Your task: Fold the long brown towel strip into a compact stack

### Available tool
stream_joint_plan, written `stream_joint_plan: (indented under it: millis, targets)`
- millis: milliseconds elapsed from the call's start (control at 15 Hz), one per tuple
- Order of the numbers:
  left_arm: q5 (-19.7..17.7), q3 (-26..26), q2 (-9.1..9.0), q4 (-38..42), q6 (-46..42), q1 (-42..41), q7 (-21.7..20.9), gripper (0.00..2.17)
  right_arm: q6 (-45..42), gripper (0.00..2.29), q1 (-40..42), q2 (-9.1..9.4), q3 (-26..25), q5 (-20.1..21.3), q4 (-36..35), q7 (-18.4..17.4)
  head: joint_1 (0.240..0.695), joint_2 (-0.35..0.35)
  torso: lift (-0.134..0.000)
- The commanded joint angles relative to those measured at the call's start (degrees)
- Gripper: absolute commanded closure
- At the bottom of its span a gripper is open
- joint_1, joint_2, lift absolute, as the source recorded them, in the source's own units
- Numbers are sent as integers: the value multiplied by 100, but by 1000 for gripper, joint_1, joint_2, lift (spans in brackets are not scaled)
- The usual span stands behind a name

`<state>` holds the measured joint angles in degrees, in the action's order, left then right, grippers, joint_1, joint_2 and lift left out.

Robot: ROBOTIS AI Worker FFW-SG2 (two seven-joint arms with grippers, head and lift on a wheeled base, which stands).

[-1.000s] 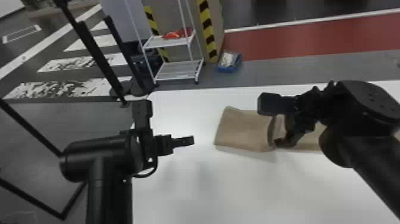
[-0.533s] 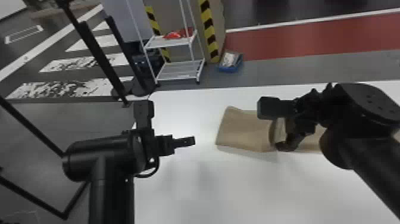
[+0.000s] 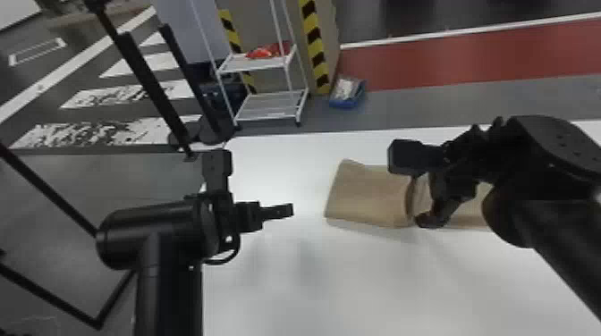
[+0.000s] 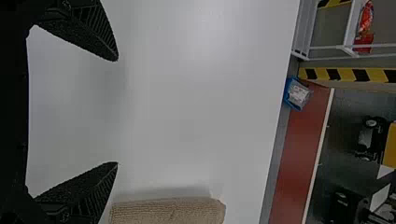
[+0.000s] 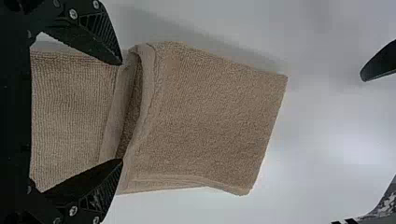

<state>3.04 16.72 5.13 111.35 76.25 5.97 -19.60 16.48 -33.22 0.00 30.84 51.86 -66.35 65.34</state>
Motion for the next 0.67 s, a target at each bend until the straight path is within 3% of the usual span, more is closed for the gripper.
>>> stream_joint_plan:
  millis: [0,200,600]
  targets:
    - [-14,16,14,0,0,-8,0,87,19,151,0,5,71,0,-1,120,695,350,-123]
    - [-32,51,41,-17,0,-8,0,87,19,151,-18,5,89,9,-1,199,695,350,-123]
    - [4,25,32,-17,0,-8,0,87,-17,151,-18,5,229,70,140,-12,695,350,-123]
